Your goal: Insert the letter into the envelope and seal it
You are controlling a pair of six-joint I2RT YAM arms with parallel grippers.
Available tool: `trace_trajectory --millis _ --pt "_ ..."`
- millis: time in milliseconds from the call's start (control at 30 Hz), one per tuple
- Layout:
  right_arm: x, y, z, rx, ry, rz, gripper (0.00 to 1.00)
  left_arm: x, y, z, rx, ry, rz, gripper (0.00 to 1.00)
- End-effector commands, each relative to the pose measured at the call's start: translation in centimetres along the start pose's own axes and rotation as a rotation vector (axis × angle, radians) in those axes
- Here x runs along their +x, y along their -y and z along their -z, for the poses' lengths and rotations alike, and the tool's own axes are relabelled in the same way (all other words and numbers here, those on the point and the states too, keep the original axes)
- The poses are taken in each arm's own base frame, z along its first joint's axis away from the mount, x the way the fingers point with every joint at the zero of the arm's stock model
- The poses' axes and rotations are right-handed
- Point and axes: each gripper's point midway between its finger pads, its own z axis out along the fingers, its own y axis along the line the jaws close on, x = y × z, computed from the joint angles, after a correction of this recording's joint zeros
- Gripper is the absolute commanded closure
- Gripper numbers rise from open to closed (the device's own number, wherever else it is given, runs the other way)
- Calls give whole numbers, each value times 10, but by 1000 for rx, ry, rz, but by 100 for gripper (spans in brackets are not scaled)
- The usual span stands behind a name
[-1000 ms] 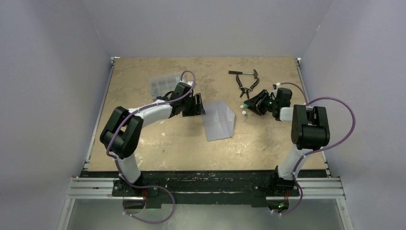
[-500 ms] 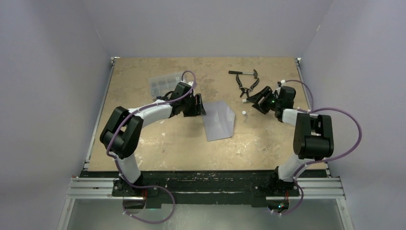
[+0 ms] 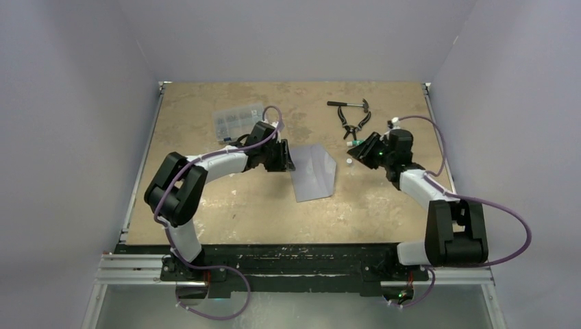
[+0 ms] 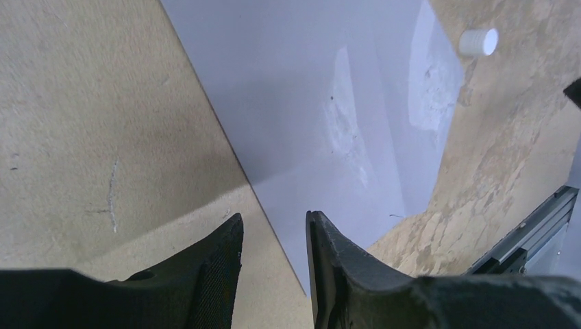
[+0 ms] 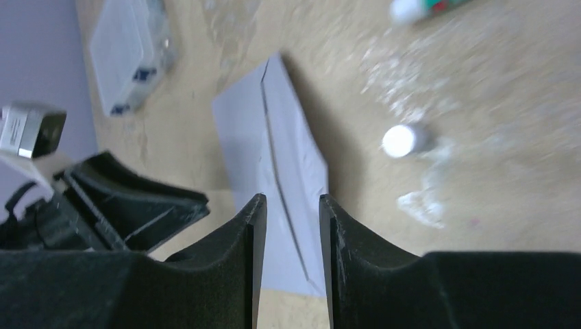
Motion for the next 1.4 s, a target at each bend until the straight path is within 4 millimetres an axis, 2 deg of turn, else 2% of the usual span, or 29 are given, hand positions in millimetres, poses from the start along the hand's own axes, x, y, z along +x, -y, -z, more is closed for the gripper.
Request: trace_trajectory --millis 0,67,133,167,267,400,533,700,767,867,1100,1367 --pt "33 0 3 84 -24 66 63 16 -1 -10 -1 -32 11 62" --pt "42 6 2 124 -27 82 64 20 -5 -12 -23 -37 7 63" --pt "51 13 -1 155 -39 92 66 22 -9 -14 -47 -40 -3 70" --pt "55 18 -3 176 -48 88 72 24 -12 -16 -57 -46 -10 73" --pt "58 28 -6 236 -38 81 81 29 -21 -19 -104 -59 -24 80" --pt "55 31 -12 252 -22 80 89 35 -25 -22 -120 -73 -28 82" --pt "66 33 -28 236 -83 86 91 36 -25 -23 -123 -77 -32 83" --pt "73 12 -46 114 -153 101 92 36 -26 -24 -129 -84 -41 85" --pt "77 -5 -47 27 -178 108 92 36 -27 -25 -130 -85 -42 85" --pt "78 -18 -47 -33 -180 131 92 35 -27 -28 -128 -82 -41 86" --pt "87 -28 -52 -79 -194 217 93 28 -22 -38 -105 -64 -28 89" --pt "95 -28 -67 15 -188 304 93 29 -21 -43 -95 -66 -17 89"
